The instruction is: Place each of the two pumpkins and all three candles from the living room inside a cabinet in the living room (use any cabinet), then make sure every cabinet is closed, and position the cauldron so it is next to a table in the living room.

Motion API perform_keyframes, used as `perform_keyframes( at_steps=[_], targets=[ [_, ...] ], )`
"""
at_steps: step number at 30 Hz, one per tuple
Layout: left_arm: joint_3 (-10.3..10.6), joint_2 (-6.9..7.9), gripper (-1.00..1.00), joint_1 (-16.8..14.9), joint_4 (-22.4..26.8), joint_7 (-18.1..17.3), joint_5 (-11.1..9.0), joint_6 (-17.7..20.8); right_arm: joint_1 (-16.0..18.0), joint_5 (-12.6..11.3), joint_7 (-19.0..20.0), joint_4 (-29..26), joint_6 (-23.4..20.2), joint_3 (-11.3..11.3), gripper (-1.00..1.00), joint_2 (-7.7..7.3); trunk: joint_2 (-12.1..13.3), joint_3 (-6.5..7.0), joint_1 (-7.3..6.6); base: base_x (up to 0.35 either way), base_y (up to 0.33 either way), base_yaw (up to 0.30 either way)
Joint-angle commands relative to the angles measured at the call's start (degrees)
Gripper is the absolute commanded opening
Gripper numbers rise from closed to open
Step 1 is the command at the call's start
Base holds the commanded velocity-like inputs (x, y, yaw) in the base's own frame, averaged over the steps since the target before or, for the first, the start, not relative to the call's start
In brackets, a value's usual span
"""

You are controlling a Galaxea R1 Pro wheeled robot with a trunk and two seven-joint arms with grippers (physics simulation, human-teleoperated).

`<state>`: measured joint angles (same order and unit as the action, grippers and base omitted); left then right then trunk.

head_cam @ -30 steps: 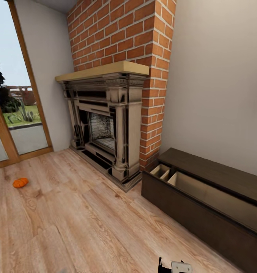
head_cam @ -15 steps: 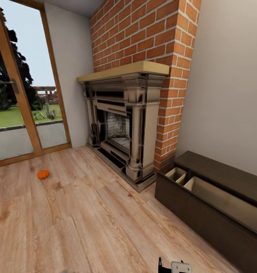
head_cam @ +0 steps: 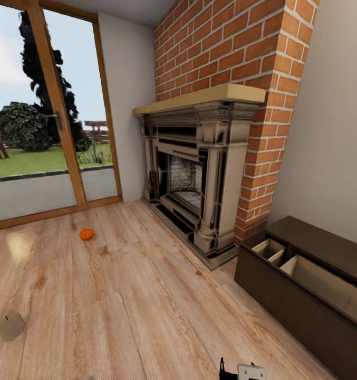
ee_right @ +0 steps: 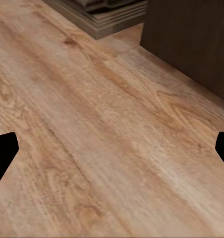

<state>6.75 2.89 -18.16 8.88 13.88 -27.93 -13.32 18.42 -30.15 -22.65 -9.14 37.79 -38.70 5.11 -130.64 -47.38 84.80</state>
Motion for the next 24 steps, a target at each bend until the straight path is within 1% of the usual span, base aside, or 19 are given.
perform_keyframes(
  at_steps=[1, 7, 10, 14, 24],
  targets=[
    [0.48, 0.01, 1.0, -0.03, -0.01, 0.27, -0.35, -0.13, 0.03, -0.17, -0.47, 0.0, 0.07, -0.5, 1.0, -0.01, -0.02, -0.06, -0.01, 0.0, 0.0, 0.277],
    [0.48, 0.01, 1.0, -0.03, -0.01, 0.26, -0.31, -0.13, 0.03, -0.14, -0.47, 0.0, 0.09, -0.5, 1.0, -0.01, -0.02, -0.06, -0.01, 0.0, 0.001, 0.277],
    [0.49, 0.01, 1.0, -0.03, -0.01, 0.26, -0.3, -0.13, 0.03, -0.11, -0.47, 0.0, 0.09, -0.5, 1.0, -0.01, -0.02, -0.06, -0.01, 0.0, 0.116, 0.277],
    [0.52, 0.01, 1.0, -0.03, -0.01, 0.23, -0.28, -0.13, 0.03, -0.09, -0.47, 0.0, 0.09, -0.5, 1.0, -0.01, -0.02, -0.06, -0.01, 0.0, 0.236, 0.277],
    [0.54, 0.01, 1.0, -0.03, -0.01, 0.21, -0.28, -0.13, 0.03, -0.08, -0.47, 0.0, 0.09, -0.5, 1.0, -0.01, -0.02, -0.06, -0.01, 0.0, 0.297, 0.277]
  ],
)
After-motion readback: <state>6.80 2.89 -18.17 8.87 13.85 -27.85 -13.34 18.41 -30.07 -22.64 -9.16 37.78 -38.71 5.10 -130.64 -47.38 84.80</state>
